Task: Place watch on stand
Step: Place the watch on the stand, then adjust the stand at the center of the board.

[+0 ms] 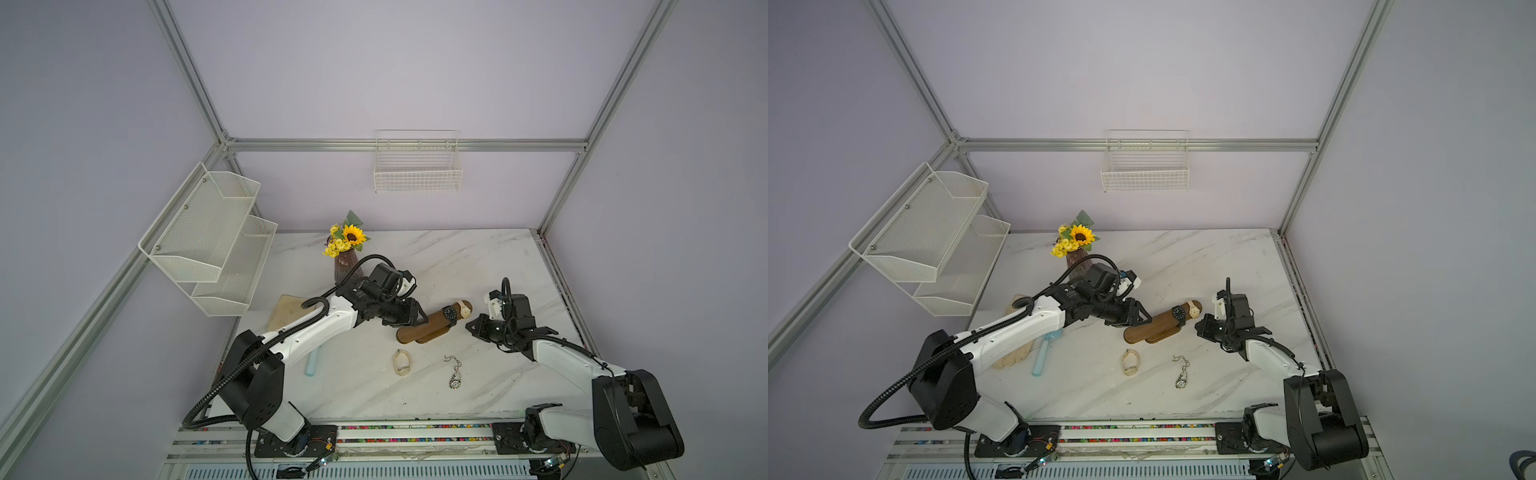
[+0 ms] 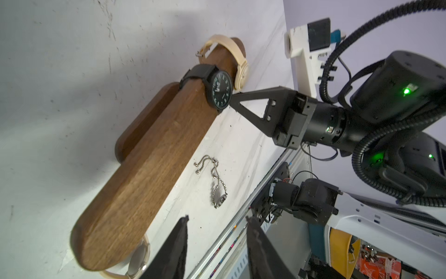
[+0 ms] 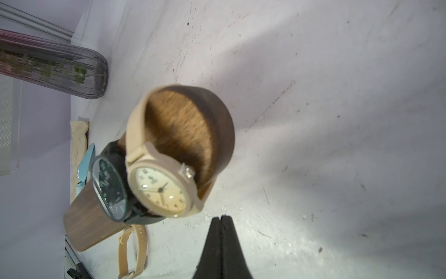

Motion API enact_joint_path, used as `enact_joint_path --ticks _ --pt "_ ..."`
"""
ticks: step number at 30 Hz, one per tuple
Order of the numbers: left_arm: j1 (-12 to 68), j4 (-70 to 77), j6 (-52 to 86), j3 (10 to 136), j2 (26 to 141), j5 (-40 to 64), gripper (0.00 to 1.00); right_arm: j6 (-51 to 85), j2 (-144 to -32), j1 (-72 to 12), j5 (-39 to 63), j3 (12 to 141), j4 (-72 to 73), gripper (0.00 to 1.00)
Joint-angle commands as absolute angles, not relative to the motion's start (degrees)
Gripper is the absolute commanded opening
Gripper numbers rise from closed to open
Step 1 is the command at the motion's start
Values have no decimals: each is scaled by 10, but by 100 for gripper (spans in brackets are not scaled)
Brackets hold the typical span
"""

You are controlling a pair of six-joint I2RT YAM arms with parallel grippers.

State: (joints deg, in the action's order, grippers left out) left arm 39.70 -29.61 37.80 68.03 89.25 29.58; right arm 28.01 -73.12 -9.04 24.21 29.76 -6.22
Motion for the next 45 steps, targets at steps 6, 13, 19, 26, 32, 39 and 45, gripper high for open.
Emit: enact_joint_path --ticks 6,13,19,26,32,39,45 --pt "430 -328 363 668 932 290 39 295 -717 -95 219 305 -35 0" --pt "430 -359 356 655 948 281 38 298 -721 -94 224 325 -26 0" --pt "429 -374 348 654 950 267 38 299 -717 -95 231 338 -34 0" --pt "430 -390 335 670 959 261 38 292 -716 -95 227 338 -44 0" --pt "430 -403 330 673 948 243 38 284 -687 -94 244 346 -55 1" --pt "420 -424 309 684 962 215 38 279 -637 -95 263 340 -97 7" --pt "403 -441 302 694 946 184 38 280 -596 -95 277 317 -125 7"
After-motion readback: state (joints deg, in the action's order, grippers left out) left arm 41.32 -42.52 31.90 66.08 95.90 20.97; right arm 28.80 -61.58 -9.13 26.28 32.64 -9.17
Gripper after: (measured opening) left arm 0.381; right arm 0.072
